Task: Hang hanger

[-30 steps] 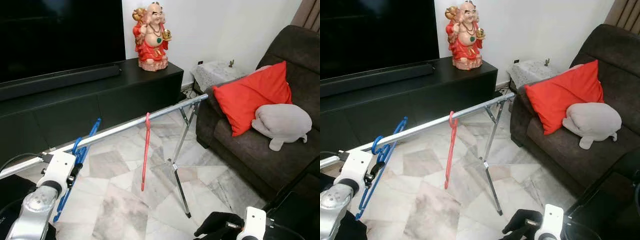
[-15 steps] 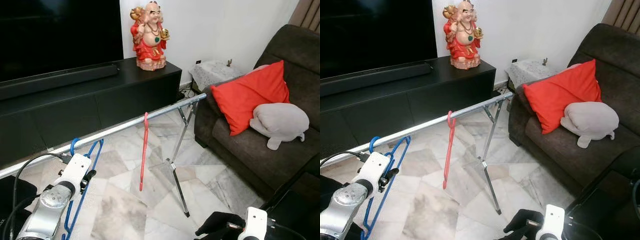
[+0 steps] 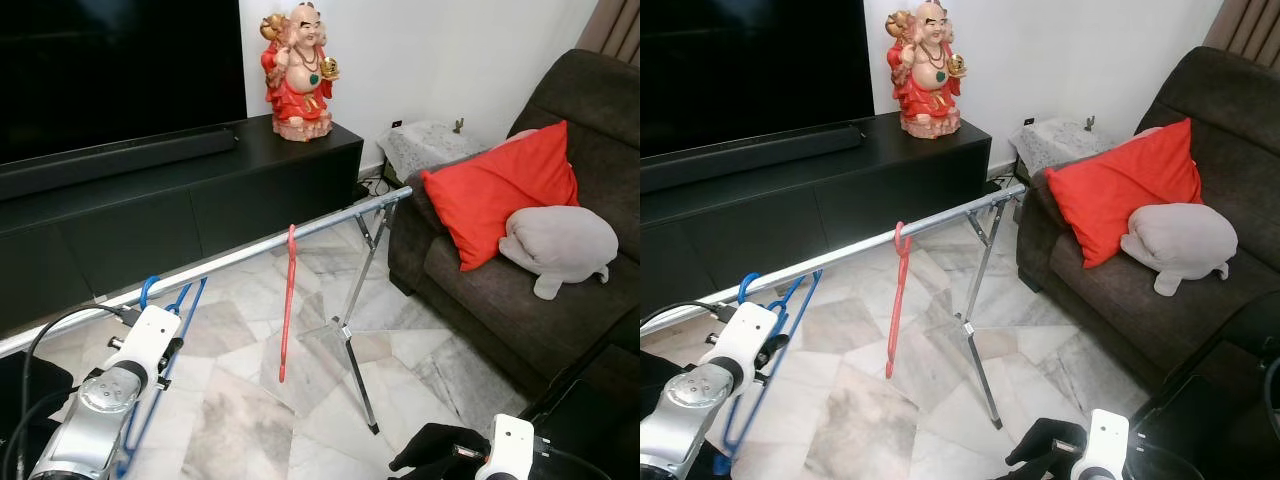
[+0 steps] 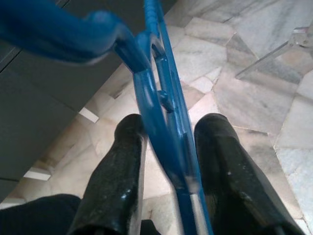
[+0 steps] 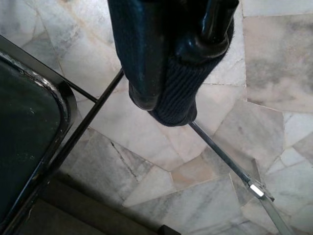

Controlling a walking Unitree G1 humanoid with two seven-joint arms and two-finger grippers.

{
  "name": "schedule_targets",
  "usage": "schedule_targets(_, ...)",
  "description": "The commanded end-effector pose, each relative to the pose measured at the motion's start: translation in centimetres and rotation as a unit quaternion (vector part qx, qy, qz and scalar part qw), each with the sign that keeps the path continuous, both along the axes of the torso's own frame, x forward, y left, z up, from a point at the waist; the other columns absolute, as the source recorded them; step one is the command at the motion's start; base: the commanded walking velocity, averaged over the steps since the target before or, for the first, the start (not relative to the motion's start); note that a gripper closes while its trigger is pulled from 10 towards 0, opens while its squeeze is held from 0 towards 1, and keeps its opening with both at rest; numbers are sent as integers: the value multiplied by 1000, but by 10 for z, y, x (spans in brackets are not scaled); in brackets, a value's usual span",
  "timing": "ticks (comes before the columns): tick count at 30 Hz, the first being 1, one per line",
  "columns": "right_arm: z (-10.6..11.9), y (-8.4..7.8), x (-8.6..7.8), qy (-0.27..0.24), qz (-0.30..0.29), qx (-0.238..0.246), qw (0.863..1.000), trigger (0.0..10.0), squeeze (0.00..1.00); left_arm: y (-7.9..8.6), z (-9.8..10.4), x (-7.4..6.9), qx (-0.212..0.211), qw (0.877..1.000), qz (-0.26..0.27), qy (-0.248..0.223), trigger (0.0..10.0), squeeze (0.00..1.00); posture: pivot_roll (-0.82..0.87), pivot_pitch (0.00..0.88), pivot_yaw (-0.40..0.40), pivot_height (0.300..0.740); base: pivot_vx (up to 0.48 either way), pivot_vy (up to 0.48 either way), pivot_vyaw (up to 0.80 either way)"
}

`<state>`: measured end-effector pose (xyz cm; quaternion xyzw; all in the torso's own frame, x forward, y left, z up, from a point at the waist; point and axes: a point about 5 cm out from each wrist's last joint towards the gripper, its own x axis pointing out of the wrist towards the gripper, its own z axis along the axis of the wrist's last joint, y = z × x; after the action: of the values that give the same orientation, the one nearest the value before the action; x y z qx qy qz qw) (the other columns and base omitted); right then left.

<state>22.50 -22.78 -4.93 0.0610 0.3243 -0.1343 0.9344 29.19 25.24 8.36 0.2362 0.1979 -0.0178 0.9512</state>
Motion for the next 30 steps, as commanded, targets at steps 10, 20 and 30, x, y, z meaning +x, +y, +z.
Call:
schedule_targets(10, -4, 1, -5, 12, -1, 5, 1000, 10000, 0, 3, 6, -6, 8, 1000, 0, 6, 0, 0, 187, 0, -70, 740, 0, 0, 0)
schedule_targets(20, -5, 2, -6, 14, 3, 5, 1000, 10000, 0, -2, 3, -10, 12, 1000, -13, 13, 0, 0, 191, 0, -68, 740, 0, 0, 0)
schedule_targets(30, -6, 2, -7, 15, -2, 6, 1000, 10000, 0, -5, 9, -23, -61, 997, 11, -43, 0, 0, 188, 0, -58, 740, 0, 0, 0)
